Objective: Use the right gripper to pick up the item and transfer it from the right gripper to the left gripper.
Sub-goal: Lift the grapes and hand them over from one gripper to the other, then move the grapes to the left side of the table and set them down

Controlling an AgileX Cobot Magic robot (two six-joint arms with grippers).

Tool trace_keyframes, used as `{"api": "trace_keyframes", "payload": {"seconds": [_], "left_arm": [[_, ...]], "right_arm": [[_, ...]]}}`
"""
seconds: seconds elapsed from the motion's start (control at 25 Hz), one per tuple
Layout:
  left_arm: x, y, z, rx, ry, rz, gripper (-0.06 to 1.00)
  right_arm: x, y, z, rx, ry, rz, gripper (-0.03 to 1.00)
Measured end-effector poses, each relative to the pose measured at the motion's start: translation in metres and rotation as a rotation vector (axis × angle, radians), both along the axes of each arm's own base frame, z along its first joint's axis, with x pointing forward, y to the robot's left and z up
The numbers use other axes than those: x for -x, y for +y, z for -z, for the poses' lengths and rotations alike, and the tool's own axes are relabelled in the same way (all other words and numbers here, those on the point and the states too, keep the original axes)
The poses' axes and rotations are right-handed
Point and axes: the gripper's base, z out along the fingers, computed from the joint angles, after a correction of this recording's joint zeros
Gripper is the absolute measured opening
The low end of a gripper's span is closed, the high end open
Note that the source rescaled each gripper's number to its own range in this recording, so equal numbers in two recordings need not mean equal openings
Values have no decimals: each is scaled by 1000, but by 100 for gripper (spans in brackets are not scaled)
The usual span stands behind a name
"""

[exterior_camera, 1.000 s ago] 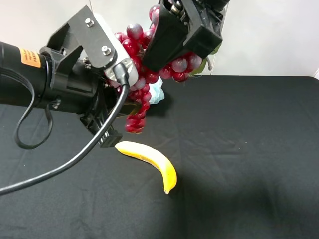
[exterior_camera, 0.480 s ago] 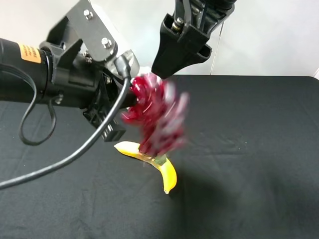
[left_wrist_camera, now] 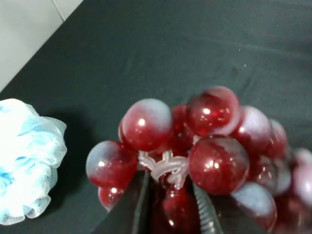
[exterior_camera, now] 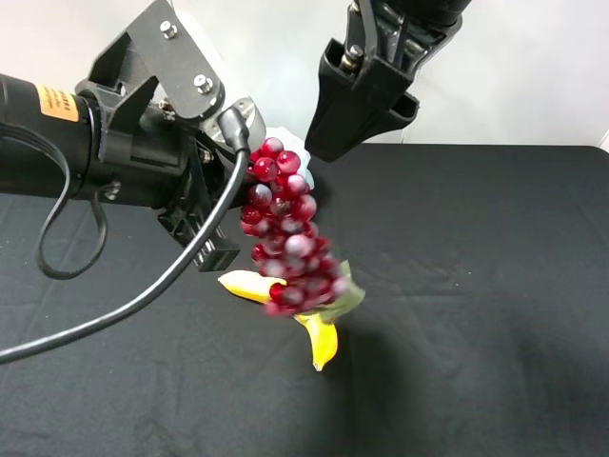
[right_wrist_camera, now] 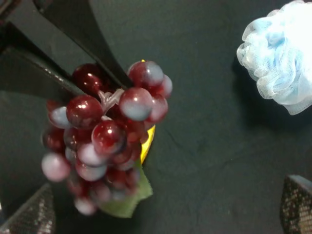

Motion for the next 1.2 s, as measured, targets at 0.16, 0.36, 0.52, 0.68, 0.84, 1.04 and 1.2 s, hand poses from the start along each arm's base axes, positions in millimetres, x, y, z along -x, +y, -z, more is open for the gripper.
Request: {"api": "trace_keyframes", "payload": {"seconds": [0.16, 0.36, 0.52, 0.68, 0.84, 1.04, 1.2], "left_arm": [[0, 0, 0, 0, 0, 0, 5], [0, 0, 0, 0, 0, 0, 5], [0, 0, 0, 0, 0, 0, 5], [0, 0, 0, 0, 0, 0, 5], [0, 0, 0, 0, 0, 0, 5], [0, 0, 0, 0, 0, 0, 5], [0, 0, 0, 0, 0, 0, 5]], "right_arm": [[3, -10, -10, -4, -37, 53, 100], [17, -29, -33, -72, -67, 161, 100], [30, -43, -49, -146, -64, 250, 100], [44, -59, -65, -226, -64, 321, 100], [60, -74, -80, -301, -72, 363, 100], [82, -98, -83, -358, -65, 407, 100], [99, -115, -48, -294, -19, 420, 100]]}}
